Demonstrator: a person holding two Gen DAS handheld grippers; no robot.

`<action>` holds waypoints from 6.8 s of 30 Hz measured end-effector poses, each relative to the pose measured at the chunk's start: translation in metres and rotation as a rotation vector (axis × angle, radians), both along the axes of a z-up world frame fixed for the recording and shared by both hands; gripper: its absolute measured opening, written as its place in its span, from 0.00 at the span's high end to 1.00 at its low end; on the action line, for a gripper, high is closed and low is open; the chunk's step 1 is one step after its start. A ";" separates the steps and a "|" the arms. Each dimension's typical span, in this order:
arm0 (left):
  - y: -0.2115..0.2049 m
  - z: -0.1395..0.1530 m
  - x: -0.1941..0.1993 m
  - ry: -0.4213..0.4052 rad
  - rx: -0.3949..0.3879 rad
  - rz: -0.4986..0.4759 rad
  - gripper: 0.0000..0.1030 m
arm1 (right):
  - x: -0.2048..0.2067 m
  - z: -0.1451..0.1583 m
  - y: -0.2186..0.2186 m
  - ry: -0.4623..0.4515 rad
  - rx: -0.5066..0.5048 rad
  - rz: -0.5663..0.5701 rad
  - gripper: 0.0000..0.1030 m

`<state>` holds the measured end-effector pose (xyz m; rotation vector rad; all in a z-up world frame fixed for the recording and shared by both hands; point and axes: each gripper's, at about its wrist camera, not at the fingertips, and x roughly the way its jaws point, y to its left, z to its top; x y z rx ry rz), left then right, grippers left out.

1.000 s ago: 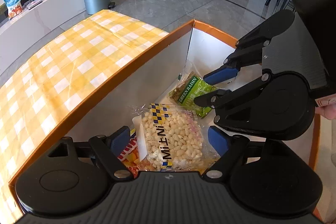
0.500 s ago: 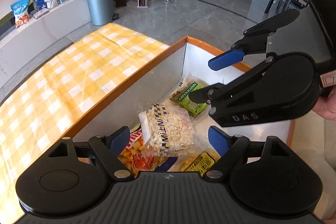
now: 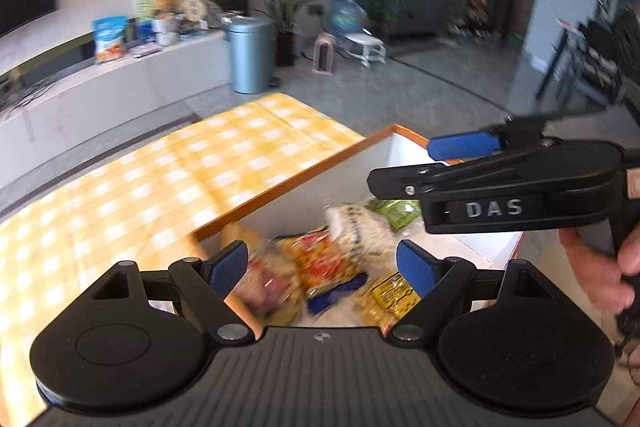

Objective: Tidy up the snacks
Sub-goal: 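Move both open tools back over the remaining snacks on the table, then grasp the cola-shaped candy bottle with the right tool, then grasp the green sausage with the left tool while the right tool holds the candy bottle, then carry the sausage and candy bottle over the open box with both tools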

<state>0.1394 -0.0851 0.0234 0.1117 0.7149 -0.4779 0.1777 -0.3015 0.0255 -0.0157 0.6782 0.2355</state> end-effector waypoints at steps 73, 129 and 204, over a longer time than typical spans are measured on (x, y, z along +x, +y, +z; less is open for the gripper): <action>0.178 -0.094 -0.039 0.204 -0.167 0.396 0.44 | -0.064 -0.106 0.212 0.087 -0.131 0.074 0.72; 0.190 -0.103 -0.052 0.338 -0.121 0.438 0.54 | -0.061 -0.116 0.199 0.189 0.023 0.166 0.72; -0.061 -0.002 0.058 0.352 -0.339 -0.039 0.75 | -0.005 -0.013 -0.072 0.256 0.016 0.062 0.72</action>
